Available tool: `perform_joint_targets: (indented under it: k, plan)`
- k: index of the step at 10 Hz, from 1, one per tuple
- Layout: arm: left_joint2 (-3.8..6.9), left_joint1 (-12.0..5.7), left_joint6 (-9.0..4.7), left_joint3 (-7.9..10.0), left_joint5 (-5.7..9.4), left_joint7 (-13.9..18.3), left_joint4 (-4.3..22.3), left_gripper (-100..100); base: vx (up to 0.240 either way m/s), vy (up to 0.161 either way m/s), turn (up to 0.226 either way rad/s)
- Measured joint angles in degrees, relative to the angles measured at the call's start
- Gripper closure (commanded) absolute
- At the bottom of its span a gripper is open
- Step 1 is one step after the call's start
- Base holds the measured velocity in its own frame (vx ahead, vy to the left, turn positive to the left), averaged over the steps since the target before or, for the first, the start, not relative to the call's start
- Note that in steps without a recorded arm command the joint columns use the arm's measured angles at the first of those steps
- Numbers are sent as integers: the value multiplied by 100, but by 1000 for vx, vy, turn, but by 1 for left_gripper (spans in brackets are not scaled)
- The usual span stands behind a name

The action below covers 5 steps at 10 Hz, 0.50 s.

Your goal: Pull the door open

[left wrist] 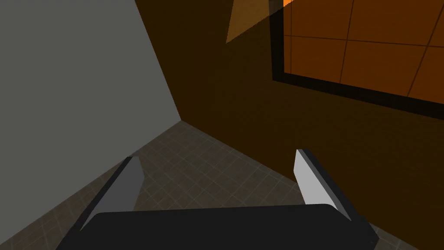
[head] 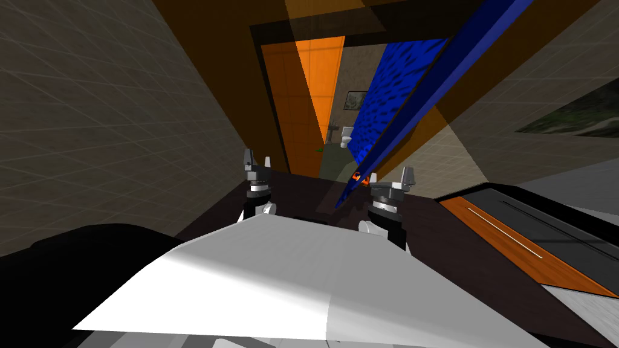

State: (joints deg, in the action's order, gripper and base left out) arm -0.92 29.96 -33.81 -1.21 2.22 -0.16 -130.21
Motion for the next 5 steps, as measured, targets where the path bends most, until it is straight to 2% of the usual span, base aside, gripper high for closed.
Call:
perform_joint_targets:
  k: [5]
  plan:
    - [165,-235,-71,11,37,-57,551,-100,88,-18,-9]
